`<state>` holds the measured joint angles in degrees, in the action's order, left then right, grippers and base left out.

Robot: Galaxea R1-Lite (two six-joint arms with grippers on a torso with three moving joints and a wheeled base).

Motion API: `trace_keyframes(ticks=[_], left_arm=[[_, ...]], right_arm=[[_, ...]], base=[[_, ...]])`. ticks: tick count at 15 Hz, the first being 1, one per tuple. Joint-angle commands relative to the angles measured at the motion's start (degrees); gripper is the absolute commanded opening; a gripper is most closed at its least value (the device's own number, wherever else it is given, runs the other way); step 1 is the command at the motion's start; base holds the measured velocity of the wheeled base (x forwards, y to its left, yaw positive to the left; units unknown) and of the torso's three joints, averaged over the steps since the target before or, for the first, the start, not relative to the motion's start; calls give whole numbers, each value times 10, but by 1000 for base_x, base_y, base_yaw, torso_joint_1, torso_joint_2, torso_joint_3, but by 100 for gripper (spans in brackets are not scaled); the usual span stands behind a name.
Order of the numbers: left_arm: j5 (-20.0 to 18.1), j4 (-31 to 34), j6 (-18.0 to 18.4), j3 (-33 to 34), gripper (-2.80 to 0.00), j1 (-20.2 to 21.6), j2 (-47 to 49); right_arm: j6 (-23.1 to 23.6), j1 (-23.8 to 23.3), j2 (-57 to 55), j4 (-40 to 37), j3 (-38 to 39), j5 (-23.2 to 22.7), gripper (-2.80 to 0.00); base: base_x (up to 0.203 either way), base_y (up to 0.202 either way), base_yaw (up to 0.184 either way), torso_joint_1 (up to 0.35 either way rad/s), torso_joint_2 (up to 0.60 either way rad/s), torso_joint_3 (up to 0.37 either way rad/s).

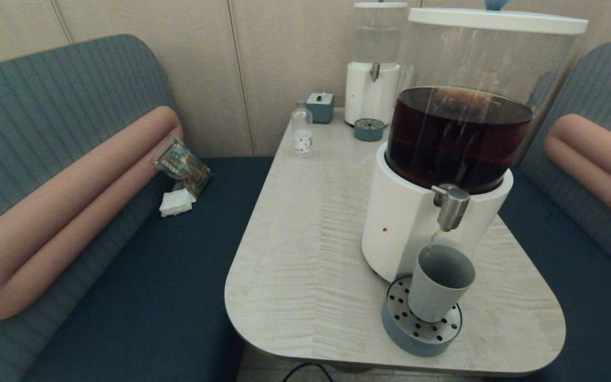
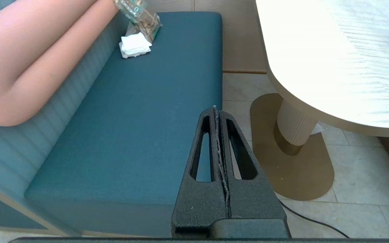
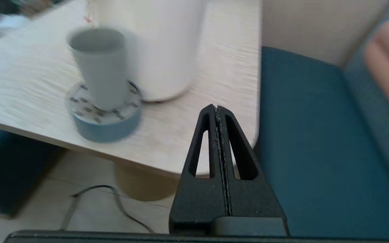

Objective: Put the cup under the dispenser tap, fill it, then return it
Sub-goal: Turn off the faucet

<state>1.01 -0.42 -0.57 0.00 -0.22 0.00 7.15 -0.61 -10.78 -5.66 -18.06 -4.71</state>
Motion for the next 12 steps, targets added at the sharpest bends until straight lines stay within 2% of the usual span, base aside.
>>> trace_keyframes(ticks=[1,5,7,12], left_arm=[[0,0,0,0,-280,0,1],[0,0,0,0,-280,0,1],[0,0,0,0,-280,0,1],[0,0,0,0,-280,0,1]], right_arm=[[4,4,45,8,36,15,-280],[2,8,74,110,121,61,-280],[16,7,104,139,175,71,-280],[24,7,110,102,181,53,-280]], base=[[0,0,0,0,0,0],[0,0,0,0,0,0],[0,0,0,0,0,0],[0,0,0,0,0,0]])
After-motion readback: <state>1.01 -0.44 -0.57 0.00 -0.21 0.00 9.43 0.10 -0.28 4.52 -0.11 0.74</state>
